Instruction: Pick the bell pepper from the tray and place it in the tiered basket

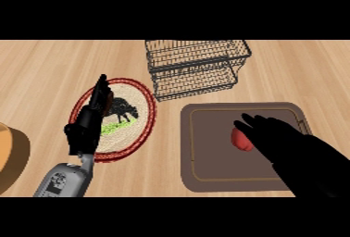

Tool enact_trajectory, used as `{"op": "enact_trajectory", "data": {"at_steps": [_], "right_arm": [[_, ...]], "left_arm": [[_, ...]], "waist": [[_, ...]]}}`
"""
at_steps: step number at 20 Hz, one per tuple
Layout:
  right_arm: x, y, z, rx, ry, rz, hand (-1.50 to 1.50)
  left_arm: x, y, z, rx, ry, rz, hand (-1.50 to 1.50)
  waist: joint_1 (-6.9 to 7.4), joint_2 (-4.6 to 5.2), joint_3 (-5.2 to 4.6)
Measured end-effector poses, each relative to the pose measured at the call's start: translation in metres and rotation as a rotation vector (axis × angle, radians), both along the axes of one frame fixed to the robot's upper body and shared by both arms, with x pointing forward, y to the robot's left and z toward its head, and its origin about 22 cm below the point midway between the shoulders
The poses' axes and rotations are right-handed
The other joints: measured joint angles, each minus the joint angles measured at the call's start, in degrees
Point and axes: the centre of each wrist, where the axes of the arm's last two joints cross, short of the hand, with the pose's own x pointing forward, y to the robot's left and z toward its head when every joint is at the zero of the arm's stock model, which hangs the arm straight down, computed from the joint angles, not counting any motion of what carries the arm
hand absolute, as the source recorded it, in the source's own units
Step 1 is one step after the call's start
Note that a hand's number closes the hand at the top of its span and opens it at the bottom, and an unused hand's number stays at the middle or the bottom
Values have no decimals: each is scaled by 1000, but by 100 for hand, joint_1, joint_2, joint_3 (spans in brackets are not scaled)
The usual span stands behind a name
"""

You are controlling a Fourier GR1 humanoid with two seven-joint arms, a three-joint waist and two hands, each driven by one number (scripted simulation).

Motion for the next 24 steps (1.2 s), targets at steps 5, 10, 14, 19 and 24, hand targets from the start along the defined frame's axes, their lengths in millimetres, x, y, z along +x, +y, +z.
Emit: {"op": "enact_trajectory", "data": {"at_steps": [5, 10, 14, 19, 24], "right_arm": [[6, 5, -7, -51, -8, -10, -150], [11, 6, -15, -113, -21, -10, -150], [14, 7, -19, -147, -23, 10, -150], [21, 15, -28, -213, -55, 52, -150], [28, 15, -40, -268, -83, 29, -150]], "left_arm": [[-5, -3, -5, -1, 6, 0, 0], [-4, -4, -2, -2, 0, 2, 0], [-2, -3, 1, 2, 3, 6, 0], [-5, -9, 3, 0, 2, 9, 0], [-6, -4, 2, 3, -2, 5, 0]], "waist": [[-14, -4, 3], [-28, -6, 6], [-33, -5, 7], [-19, -1, 9], [-28, 0, 10]]}}
